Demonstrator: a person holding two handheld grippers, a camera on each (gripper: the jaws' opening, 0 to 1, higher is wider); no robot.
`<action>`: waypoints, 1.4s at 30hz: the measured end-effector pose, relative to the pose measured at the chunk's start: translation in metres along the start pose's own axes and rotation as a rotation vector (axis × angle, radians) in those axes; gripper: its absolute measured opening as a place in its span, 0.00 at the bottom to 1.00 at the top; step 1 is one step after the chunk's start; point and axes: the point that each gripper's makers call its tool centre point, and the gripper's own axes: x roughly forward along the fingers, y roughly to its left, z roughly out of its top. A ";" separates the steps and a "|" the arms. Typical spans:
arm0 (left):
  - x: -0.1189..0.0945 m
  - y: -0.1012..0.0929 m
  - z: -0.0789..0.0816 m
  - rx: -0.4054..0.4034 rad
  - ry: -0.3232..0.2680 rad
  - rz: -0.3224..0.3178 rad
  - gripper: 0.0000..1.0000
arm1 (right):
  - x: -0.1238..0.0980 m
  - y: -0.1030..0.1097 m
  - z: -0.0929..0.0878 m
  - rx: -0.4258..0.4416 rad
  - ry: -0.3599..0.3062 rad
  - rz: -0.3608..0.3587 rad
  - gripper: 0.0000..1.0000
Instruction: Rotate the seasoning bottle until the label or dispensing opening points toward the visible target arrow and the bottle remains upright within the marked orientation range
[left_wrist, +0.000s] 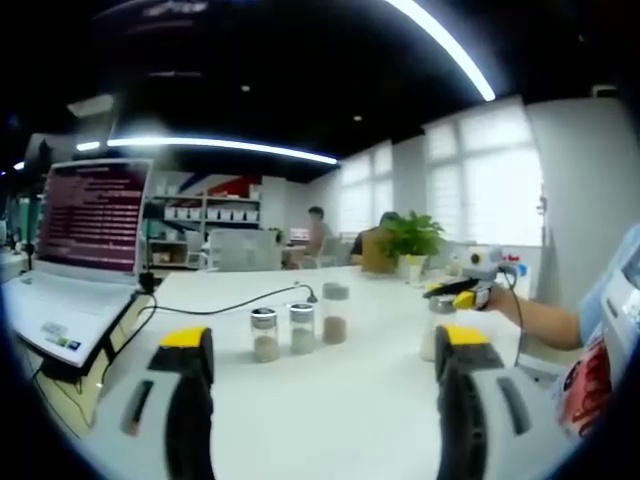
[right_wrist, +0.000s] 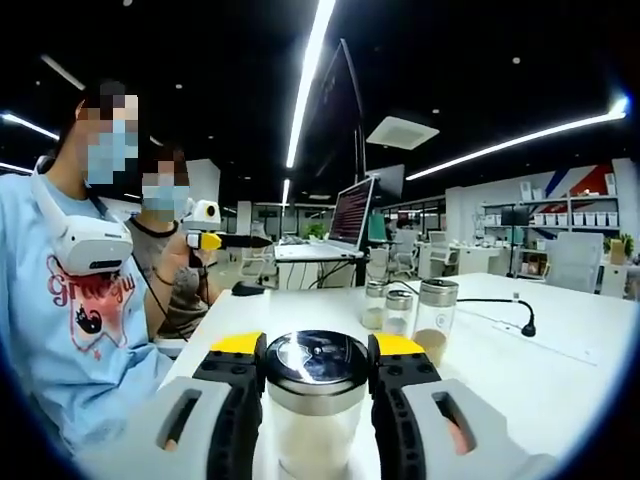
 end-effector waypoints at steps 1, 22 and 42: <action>0.000 0.000 0.000 0.000 -0.001 0.001 0.97 | 0.000 -0.001 0.000 -0.003 0.000 -0.001 0.40; -0.001 -0.002 -0.003 -0.001 0.001 -0.009 0.97 | -0.001 -0.002 -0.003 0.013 0.046 -0.170 0.40; -0.004 -0.006 0.003 -0.005 -0.023 -0.028 0.97 | -0.005 -0.008 -0.004 0.016 0.079 -0.385 0.40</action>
